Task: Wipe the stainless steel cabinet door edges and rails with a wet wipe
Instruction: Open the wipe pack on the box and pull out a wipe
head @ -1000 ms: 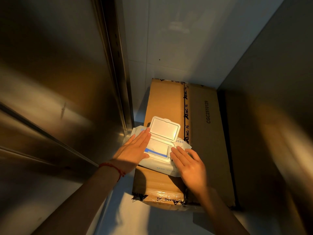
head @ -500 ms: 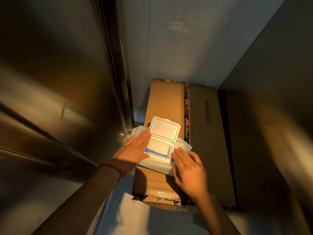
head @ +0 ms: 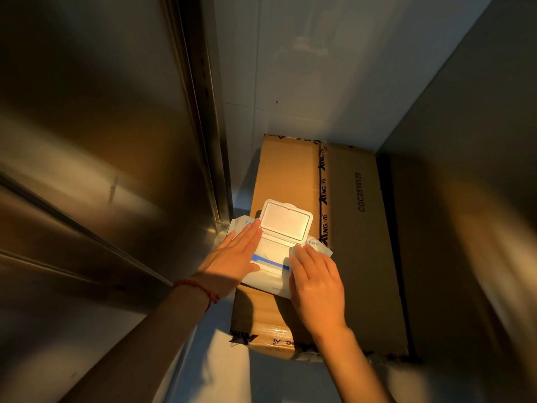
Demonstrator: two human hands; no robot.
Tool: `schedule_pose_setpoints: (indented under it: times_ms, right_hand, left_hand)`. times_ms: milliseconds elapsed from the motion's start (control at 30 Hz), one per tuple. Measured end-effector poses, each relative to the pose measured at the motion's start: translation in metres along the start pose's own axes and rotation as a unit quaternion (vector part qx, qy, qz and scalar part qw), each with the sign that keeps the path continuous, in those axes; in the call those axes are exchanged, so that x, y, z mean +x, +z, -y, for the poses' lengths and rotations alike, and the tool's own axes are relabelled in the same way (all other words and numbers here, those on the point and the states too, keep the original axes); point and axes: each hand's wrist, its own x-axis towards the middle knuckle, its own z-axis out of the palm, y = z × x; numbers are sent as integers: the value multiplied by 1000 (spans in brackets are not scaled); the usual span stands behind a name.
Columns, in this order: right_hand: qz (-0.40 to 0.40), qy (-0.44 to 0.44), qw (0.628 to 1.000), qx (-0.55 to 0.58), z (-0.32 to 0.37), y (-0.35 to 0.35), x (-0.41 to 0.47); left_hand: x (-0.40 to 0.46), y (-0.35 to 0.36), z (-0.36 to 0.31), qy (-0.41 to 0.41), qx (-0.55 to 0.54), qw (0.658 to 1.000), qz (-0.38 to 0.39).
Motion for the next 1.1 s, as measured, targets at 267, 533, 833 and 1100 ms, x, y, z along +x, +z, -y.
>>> schedule_pose_setpoints:
  times_ms: [267, 533, 833, 1100]
  right_hand:
    - [-7, -19, 999, -31, 12, 3, 4]
    - [-34, -27, 999, -17, 28, -2, 9]
    - [-26, -13, 993, 118, 53, 2, 14]
    - [31, 24, 982, 184, 64, 8, 19]
  left_hand:
    - [8, 11, 8, 12, 19, 1000, -10]
    - [11, 17, 13, 28, 43, 998, -29]
    - [5, 16, 15, 77, -32, 994, -70]
    - [5, 25, 20, 105, -58, 987, -104]
